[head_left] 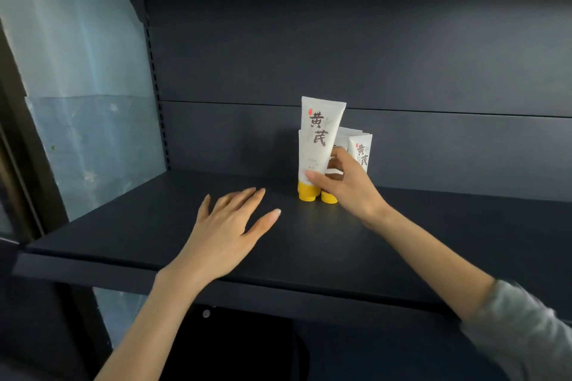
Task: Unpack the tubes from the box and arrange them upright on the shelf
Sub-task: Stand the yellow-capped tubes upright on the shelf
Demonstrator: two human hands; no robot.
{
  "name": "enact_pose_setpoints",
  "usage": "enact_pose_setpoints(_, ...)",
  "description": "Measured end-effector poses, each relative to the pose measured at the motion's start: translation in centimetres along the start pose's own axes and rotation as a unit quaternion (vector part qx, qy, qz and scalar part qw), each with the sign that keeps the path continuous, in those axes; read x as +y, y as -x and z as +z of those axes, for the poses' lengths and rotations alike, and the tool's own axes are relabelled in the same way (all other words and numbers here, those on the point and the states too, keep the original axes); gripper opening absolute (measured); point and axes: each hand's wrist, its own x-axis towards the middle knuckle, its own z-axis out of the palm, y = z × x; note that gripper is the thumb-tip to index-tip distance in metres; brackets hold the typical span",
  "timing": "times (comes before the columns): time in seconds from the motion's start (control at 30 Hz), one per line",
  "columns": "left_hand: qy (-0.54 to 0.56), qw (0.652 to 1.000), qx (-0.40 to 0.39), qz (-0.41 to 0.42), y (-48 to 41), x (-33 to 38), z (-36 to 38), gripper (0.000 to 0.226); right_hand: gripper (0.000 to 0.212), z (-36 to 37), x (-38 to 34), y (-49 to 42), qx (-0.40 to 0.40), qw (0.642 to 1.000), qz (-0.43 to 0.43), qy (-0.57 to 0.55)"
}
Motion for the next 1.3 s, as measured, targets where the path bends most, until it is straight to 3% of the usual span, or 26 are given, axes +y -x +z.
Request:
enact_pose_setpoints(0.23, 0.001, 1.000, -0.019, -0.023, 0.9, -1.4, -0.1, 0.088, 0.044, 1.4, 4.1, -3.3, 0.031, 0.994, 0.067, 0.085)
enact_pose_setpoints(0.43, -0.009, 0.999, -0.025, -0.030, 1.1, -1.9, -0.2, 0.090, 0.046, 2.8, 6.0, -3.1, 0.025, 0.990, 0.075, 0.115)
enact_pose_setpoints(1.13, 0.004, 0.999, -0.044, 0.031, 0.1, -3.3, 0.1, 0.085, 0.048, 3.2, 5.3, -3.0, 0.070, 0.976, 0.135, 0.155)
enact_pose_setpoints(1.2, 0.005, 0.998, -0.043, 0.042, -0.1, -3.4, 0.0, 0.083, 0.051, 2.2, 4.6, -1.8, 0.078, 0.967, 0.122, 0.211)
enact_pose_setpoints(1.3, 0.008, 0.997, -0.045, 0.059, -0.9, -3.2, 0.2, 0.079, 0.058, -0.1, 3.4, 1.2, 0.055, 0.923, 0.109, 0.364)
